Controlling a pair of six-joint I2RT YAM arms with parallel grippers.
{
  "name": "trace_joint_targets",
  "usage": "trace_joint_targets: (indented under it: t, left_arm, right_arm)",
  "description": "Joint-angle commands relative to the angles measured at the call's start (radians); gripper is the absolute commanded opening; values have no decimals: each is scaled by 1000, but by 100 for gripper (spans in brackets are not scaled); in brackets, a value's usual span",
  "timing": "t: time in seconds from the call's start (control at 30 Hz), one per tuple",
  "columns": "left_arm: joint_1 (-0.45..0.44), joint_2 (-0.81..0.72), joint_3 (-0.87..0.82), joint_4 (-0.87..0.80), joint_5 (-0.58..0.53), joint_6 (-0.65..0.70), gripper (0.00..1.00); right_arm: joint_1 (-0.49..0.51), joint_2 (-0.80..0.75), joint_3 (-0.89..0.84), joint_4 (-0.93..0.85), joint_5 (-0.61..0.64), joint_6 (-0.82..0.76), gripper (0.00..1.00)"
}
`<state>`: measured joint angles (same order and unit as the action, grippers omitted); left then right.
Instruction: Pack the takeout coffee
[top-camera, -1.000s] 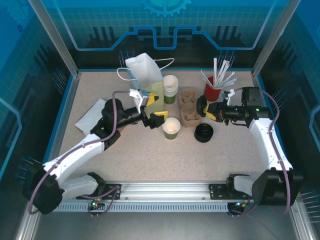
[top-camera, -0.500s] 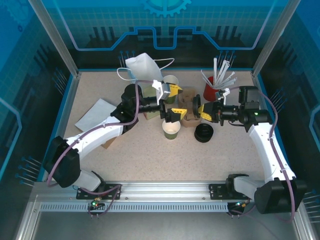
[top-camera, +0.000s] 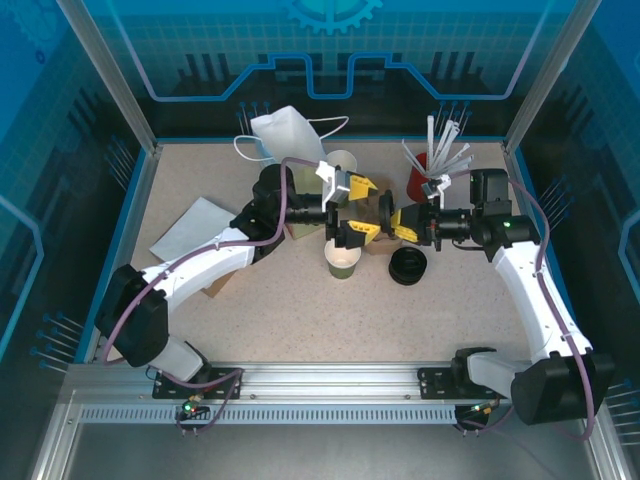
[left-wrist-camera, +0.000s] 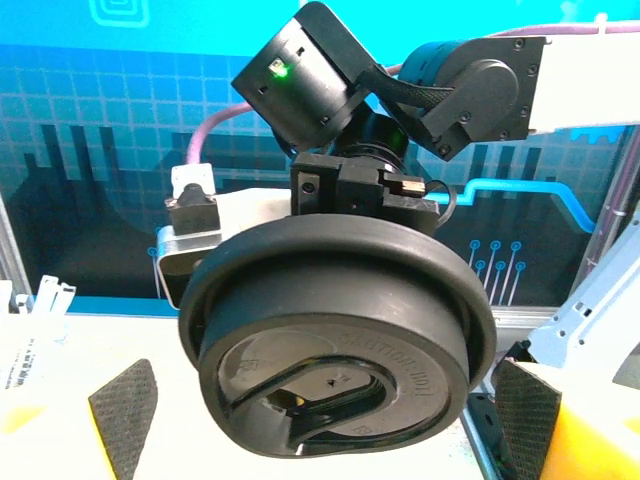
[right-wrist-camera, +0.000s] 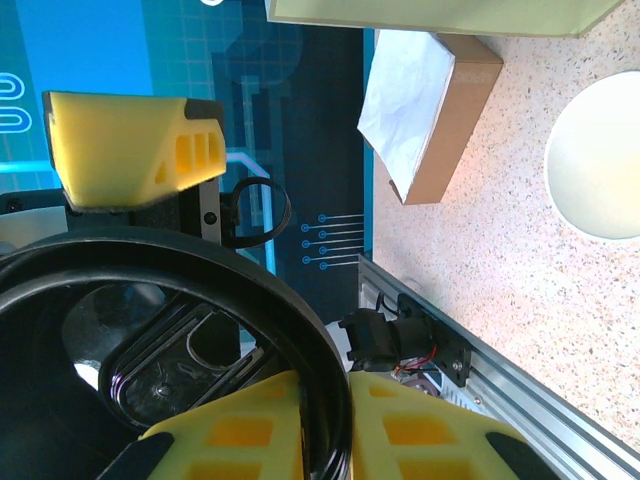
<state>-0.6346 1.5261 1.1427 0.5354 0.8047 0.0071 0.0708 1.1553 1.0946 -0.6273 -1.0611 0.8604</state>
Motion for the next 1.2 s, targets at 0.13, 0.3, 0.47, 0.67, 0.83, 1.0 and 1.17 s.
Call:
trace_joint_targets:
  t: [0.13, 0.3, 0.47, 0.67, 0.83, 1.0, 1.17]
  left_arm:
    - [-12, 22, 43, -10, 49, 30, 88]
    - [-16, 36, 62, -44, 68, 43, 81]
    - [-18, 41, 65, -55, 71, 51, 75]
    - [-22, 46, 67, -66, 67, 57, 77]
    - [-26, 52, 76, -100, 51, 86, 81]
    - [-28, 55, 81, -128, 48, 103, 80]
    - [-30, 56, 80, -146, 38, 118, 81]
  right_arm:
    - [33, 10, 40, -3, -36, -1, 17]
    - [44, 13, 45, -6, -32, 0, 17]
    - [56, 16, 50, -9, -24, -4, 17]
    - [77, 25, 56, -11, -19, -5, 17]
    - [90, 31, 64, -9, -14, -6, 17]
    - [95, 35, 65, -8, -11, -6, 17]
    - [99, 35, 65, -8, -9, -5, 17]
